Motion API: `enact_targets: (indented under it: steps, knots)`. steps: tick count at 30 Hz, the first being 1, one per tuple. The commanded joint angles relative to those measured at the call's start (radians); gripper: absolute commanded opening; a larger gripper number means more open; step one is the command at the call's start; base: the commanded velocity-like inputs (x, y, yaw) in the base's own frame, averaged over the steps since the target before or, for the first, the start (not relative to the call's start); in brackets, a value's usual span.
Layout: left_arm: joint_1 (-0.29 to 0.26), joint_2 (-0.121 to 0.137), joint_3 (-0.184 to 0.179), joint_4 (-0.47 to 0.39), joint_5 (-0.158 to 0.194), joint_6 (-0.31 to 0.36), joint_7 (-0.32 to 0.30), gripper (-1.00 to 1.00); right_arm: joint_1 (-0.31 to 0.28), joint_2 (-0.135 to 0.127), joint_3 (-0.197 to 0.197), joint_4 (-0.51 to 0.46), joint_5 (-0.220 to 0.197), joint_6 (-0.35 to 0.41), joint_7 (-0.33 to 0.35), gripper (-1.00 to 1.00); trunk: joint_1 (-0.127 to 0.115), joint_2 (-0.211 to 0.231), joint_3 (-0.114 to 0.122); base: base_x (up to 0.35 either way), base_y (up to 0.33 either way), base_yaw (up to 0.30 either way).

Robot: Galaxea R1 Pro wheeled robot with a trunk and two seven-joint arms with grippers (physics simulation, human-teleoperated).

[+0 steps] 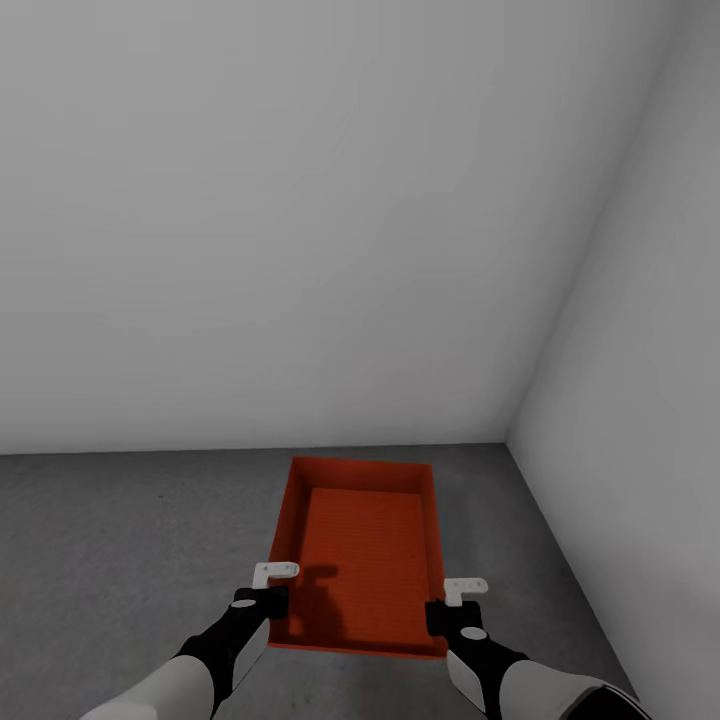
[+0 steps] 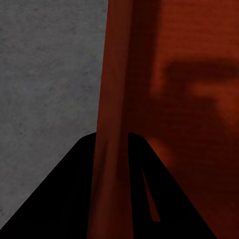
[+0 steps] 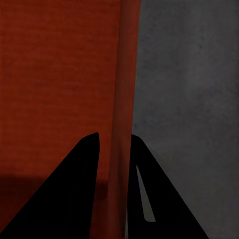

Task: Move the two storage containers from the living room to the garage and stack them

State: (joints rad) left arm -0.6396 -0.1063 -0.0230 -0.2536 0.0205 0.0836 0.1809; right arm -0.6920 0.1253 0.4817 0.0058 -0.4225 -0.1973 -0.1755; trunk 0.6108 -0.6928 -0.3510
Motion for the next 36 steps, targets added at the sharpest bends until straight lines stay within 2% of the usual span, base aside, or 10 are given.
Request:
enact_targets:
  steps: [1,36]
  knots:
    - [0.0,0.001,-0.009,0.001,0.012,0.007,0.007,-1.0,-0.001,-0.047,0.012,-0.001,-0.01,-0.007,-0.036,-1.0,0.004,-0.008,-0.004,0.0,0.0,0.0]
    - [0.0,0.0,-0.009,0.001,0.013,0.007,0.008,-1.0,-0.001,-0.047,0.012,-0.001,-0.01,-0.007,-0.036,-1.0,0.138,-0.253,-0.114,0.0,0.0,0.0]
